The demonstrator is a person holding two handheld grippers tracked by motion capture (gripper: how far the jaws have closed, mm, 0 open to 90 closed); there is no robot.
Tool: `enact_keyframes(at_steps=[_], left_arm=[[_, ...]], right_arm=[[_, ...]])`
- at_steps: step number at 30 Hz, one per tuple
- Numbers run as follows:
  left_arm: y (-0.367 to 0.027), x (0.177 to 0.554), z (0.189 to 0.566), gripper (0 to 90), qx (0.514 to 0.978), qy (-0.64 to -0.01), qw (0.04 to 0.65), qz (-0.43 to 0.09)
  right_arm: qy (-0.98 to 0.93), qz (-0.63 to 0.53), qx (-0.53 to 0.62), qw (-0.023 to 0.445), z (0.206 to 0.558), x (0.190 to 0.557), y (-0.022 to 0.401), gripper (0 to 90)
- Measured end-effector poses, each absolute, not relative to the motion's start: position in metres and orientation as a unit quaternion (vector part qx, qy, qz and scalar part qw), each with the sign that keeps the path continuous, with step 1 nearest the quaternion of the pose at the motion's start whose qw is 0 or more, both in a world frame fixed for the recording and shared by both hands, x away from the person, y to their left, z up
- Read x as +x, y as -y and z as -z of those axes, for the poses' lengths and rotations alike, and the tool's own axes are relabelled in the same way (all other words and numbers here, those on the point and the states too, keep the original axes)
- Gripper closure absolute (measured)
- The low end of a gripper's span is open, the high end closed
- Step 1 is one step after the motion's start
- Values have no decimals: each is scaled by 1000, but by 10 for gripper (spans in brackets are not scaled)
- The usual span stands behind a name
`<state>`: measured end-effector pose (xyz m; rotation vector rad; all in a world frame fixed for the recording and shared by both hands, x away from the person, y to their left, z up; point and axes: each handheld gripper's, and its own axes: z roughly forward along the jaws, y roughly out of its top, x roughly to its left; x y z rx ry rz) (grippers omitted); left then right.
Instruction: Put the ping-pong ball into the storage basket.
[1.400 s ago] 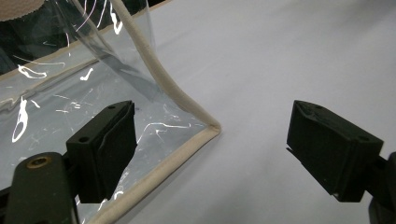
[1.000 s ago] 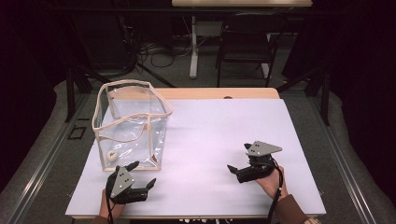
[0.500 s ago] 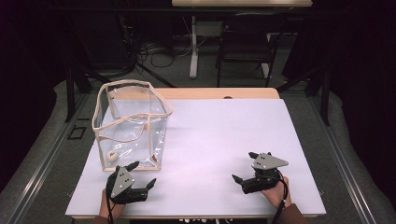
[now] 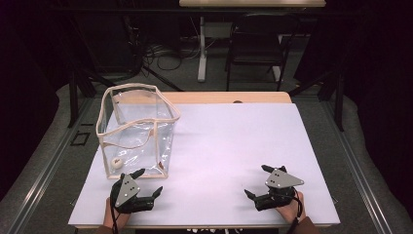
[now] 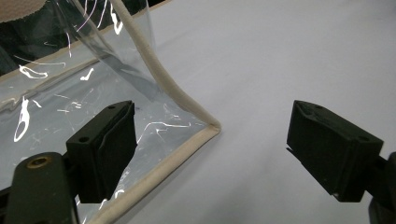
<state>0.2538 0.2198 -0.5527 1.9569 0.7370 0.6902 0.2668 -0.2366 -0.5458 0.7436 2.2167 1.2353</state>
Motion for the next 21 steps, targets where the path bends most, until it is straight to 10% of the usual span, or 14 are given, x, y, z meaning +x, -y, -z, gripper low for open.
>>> enact_keyframes(at_steps=[21], left_arm=[[-220, 254, 553, 160, 793, -298, 452, -279]], right_arm=[[-802, -461, 268, 268, 548, 255, 241, 3]])
